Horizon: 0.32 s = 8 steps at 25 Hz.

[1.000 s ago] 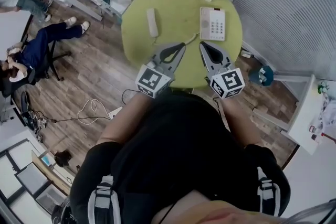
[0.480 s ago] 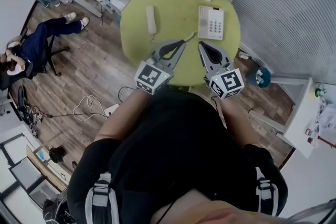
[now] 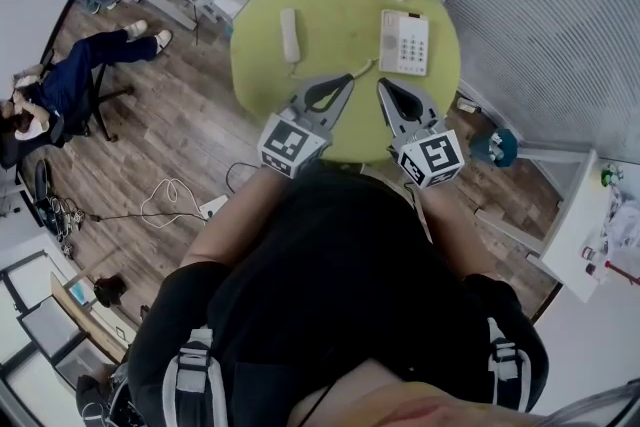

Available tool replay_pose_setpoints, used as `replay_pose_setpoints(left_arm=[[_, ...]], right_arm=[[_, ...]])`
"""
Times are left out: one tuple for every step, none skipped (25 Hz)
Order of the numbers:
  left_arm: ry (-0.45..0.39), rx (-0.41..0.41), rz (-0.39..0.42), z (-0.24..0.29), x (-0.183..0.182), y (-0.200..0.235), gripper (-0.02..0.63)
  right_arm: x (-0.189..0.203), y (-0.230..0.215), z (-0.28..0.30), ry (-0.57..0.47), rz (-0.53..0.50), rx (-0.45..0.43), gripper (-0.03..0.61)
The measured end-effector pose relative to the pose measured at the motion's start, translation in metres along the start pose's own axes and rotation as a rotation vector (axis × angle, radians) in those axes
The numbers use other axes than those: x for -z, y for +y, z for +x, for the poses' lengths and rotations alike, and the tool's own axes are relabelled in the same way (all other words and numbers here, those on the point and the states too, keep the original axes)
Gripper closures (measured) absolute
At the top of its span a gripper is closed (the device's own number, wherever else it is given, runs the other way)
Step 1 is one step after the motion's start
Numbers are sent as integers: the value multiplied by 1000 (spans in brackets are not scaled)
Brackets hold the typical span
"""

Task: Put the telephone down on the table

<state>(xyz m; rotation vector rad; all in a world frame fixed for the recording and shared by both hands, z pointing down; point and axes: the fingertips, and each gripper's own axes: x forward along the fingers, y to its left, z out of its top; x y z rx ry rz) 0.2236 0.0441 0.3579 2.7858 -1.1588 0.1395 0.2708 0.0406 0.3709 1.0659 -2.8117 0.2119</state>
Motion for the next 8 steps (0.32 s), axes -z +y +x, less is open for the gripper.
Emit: replay_pose_setpoints(left_arm=[[-1, 0, -1, 1, 0, 1, 603], [-2, 0, -3, 1, 0, 1, 603], [-2, 0, -4, 2, 0, 2, 603], [-2, 0, -4, 2, 0, 3, 603], [-1, 0, -5, 3, 0, 4, 603], [-1, 0, -5, 4, 0, 5, 603], [0, 0, -6, 5, 0, 6, 603], [0, -1, -6, 6, 0, 6, 603]], right_arm=[[0, 0, 1, 1, 0, 0, 561], [0, 0, 2, 1, -1, 0, 561], [0, 0, 3, 1, 0, 0, 561], [0, -1, 4, 2, -1, 0, 561], [0, -2, 4, 2, -2, 0, 561], [0, -3, 5, 2, -4, 0, 561], [1, -4, 6, 2, -6, 0, 561], [1, -5, 6, 2, -9, 0, 561]])
